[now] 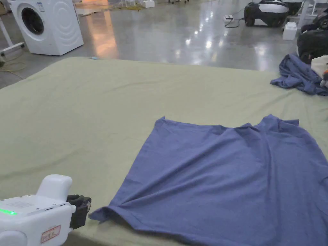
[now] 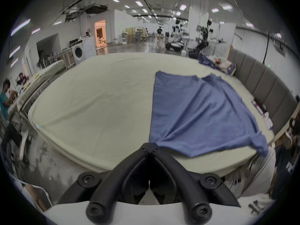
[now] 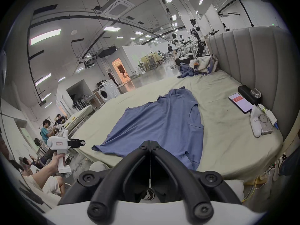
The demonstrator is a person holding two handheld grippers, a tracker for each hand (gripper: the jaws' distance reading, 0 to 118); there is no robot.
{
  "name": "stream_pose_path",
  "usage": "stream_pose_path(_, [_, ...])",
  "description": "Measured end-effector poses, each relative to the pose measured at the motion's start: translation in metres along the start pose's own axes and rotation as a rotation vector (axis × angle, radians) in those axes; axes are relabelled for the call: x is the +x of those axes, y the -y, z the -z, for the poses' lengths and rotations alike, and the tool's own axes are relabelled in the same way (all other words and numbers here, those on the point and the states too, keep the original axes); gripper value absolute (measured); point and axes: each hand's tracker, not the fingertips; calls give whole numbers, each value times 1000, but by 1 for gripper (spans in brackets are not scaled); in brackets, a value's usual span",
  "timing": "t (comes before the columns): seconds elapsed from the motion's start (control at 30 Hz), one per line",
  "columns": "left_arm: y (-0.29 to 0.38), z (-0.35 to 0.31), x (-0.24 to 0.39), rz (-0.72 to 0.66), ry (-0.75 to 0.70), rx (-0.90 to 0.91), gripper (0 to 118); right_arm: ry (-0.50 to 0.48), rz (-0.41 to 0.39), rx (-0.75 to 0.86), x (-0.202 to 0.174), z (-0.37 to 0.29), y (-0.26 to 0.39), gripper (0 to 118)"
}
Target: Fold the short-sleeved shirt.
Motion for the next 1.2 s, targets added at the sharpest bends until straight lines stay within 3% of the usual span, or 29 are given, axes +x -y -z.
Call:
stream_pose_path(0.03, [0, 4, -3, -2, 66, -29, 0, 16, -11, 8, -5, 1, 1, 2])
stream_pose_path(0.2, [-13, 23, -6, 54, 79, -99, 1, 1, -8, -13, 4, -4, 4, 2])
stream_pose_path(0.23, [-16, 31, -9, 54, 88, -134, 11, -2, -5, -13, 5, -5, 3, 2])
stream_pose_path(0.27, [-23, 42, -11, 65, 83, -204, 43, 0, -4, -14, 5, -4, 3, 2])
stream_pose_path(0.3, [-29, 47, -11, 84, 75, -239, 90, -1, -4, -16, 5, -4, 2, 2])
stream_pose_path(0.33, [-30, 56, -11, 129, 81, -246, 96, -2, -5, -15, 9, -8, 3, 2])
stream_pose_path(0.43, [-35, 77, -1, 297, 0, -244, 96, 5, -2, -20, 13, -10, 3, 2])
stream_pose_path(0.53, [-36, 100, 8, 353, -18, -266, 93, 17, 7, -34, 18, -12, 7, 2])
stream_pose_path(0.57, [-36, 97, 6, 318, 18, -286, 73, 26, 7, -44, 19, -11, 9, 2])
stream_pose_path(0.6, [-37, 97, 6, 266, 55, -289, 3, 36, 8, -56, 23, -12, 11, 2])
stream_pose_path(0.63, [-35, 99, 8, 235, 65, -271, 1, 48, 6, -71, 25, -12, 13, 2])
stream_pose_path(0.67, [-35, 96, 13, 276, -25, -212, 1, 58, 1, -83, 27, -11, 15, 2])
stream_pose_path(0.73, [-41, 84, 12, 226, 43, -318, 1, 82, -8, -118, 31, -7, 18, 2])
stream_pose_path(0.8, [-43, 71, 13, 239, 40, -269, 1, 118, -35, -156, 33, 0, 20, 7])
stream_pose_path(0.83, [-44, 67, 20, 221, 45, -253, 1, 150, -57, -180, 33, 6, 21, 26])
stream_pose_path(0.9, [-49, 56, 21, 125, 103, -221, 1, 180, -77, -229, 35, 20, 23, 81])
stream_pose_path(0.93, [-53, 50, 19, 87, 130, -224, 1, 168, -82, -248, 38, 29, 26, 89])
stream_pose_path(0.97, [-53, 58, 9, 53, 137, -215, 1, 171, -102, -259, 42, 41, 30, 89])
stream_pose_path(1.0, [-56, 57, 7, 29, 144, -214, 1, 188, -116, -281, 42, 53, 34, 103])
stream_pose_path(1.03, [-59, 56, 7, 24, 147, -216, 1, 206, -144, -314, 45, 68, 37, 107])
stream_pose_path(1.2, [-62, 49, 21, 88, 143, -208, 1, 258, -152, -475, 61, 125, 55, 107])
